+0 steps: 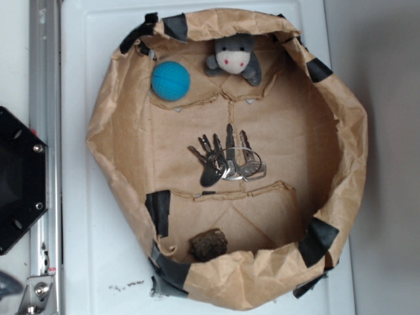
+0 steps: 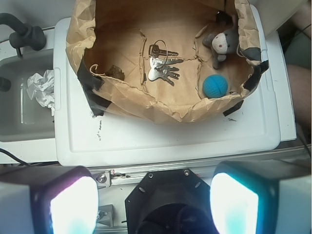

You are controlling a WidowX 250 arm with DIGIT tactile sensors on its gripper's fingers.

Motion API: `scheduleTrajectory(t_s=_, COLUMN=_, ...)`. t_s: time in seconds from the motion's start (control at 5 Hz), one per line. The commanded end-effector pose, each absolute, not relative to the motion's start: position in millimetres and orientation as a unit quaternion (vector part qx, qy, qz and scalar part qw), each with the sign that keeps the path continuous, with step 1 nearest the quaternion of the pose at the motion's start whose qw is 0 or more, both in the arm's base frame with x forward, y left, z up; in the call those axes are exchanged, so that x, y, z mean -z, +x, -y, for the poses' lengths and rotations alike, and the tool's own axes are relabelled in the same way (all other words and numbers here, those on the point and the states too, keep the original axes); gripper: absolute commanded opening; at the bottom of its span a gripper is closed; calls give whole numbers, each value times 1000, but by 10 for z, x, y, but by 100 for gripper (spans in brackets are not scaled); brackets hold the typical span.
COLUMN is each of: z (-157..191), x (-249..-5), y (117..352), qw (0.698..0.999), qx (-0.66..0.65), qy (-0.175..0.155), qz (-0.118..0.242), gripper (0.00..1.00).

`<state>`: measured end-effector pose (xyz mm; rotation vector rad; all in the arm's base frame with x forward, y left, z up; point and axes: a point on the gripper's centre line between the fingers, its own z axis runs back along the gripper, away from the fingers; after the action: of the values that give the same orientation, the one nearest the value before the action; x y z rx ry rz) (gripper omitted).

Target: Grab the silver keys.

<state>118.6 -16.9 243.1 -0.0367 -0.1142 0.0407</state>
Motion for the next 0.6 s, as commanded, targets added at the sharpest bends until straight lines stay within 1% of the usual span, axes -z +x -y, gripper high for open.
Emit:
scheduleTrajectory(t_s=0.0, z=169, x=-2431, y=1186, qw=998, qx=-20, qy=-18, qz=57, gripper=100)
scheduleTrajectory(t_s=0.2, z=202, x=-2330, y=1686, qw=999, qx=-6, qy=-16, qz=45, gripper=100)
scheduleTrajectory(t_s=0.4, z=236, x=-2184, y=2169, qw=999, qx=9, qy=-1, qz=38, gripper=100)
